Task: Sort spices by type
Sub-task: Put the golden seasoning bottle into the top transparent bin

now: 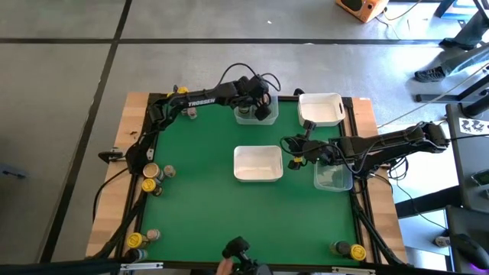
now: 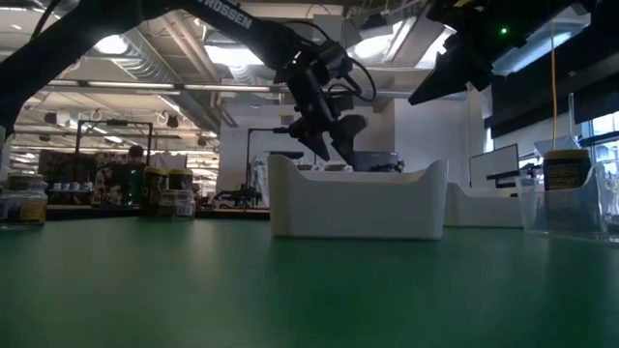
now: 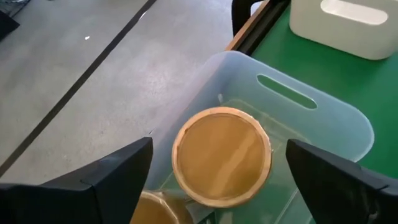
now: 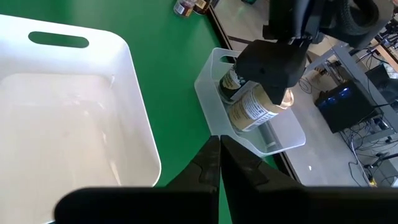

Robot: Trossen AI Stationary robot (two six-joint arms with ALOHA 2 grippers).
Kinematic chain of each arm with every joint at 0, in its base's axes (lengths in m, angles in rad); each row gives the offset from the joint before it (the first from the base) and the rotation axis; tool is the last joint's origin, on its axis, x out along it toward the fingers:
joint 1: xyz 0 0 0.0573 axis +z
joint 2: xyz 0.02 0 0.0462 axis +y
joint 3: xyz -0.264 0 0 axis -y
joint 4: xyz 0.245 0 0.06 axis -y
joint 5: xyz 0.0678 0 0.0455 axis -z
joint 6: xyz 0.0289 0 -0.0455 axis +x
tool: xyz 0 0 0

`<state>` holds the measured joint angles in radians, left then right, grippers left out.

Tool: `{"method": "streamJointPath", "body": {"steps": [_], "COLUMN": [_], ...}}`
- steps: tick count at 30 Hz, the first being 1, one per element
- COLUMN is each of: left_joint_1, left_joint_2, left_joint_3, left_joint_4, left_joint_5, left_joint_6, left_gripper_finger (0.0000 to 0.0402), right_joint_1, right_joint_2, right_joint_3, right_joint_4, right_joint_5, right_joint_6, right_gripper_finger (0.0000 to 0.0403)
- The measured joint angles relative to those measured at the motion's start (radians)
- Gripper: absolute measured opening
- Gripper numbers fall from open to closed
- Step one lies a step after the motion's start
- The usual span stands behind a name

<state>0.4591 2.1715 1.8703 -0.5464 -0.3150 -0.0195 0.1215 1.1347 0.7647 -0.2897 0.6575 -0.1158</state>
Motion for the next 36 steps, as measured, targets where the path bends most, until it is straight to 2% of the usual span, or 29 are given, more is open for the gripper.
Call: {"method": "streamJointPath", "body": {"steps": [9,13,21,27,36], "left_joint_1": [-0.017,-0.047,-0.112,-0.133,-0.151], "left_joint_2": [-0.100,-0.191,-0.406,-0.554,-0.737], "left_joint_3": [0.025,0.025,-0.005,-0.063,-0.262], "left_joint_4": [-0.079,-0.104,-0.274,-0.443,-0.586], "left_joint_5": [-0.001,0.002,-0.001,-0.023,-0.038], "left_joint_6": [-0.002,0.011,0.013,-0.102,-0.288], "left_gripper_finger": [0.0368,0.0367,0.0367,0.0367,0.0367], "right_joint_1": [0.000,0.000,0.000,0.000,0.000], "right_joint_2": [0.000,0.000,0.000,0.000,0.000], "right_joint_3": [0.000,0.000,0.000,0.000,0.000], "right_joint_4": [-0.006,-0.006,-0.004,0.002,0.004], "right_joint_5": [0.000,0.000,-0.007,-0.023,-0.023], "right_joint_6": [0.000,0.000,-0.001,-0.001,0.005], "right_gripper_finger": [0.0014,0.0014,0.0014,0.0014,0.0014]}}
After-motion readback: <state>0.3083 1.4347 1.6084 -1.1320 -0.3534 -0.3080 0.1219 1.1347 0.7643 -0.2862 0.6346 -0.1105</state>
